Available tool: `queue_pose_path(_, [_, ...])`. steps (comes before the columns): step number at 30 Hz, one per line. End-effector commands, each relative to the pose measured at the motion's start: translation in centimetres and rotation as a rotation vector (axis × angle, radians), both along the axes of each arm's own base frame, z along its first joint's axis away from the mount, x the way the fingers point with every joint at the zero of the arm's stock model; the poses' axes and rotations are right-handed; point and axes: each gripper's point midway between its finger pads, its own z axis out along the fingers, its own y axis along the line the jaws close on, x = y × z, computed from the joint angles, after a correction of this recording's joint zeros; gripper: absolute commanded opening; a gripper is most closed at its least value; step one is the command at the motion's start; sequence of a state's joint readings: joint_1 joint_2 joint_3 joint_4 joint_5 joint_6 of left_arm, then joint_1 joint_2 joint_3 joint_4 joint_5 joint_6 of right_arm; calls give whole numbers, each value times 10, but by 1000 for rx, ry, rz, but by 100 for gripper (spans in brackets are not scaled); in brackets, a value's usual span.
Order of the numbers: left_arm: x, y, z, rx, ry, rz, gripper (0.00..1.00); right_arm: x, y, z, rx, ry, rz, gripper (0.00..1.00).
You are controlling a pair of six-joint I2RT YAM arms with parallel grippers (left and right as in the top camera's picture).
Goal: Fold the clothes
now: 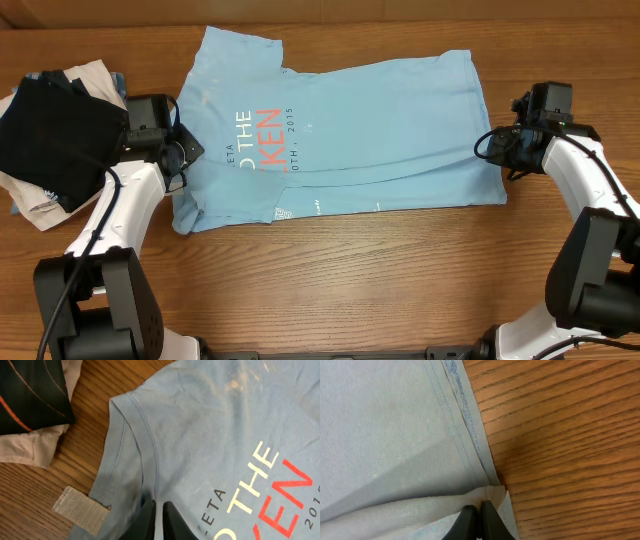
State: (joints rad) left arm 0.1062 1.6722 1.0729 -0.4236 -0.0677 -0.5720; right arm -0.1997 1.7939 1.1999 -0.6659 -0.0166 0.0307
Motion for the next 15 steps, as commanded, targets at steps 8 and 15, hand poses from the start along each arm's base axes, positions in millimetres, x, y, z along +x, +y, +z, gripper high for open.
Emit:
queue_pose_path(8, [-13,4,-11,5,61,20,12,0,-3,0,-13,-2,-12,5])
queue_pose_path(15, [-97,-10,-38,-51,423,3,41,-3,-2,-1,-10,12,-12,5])
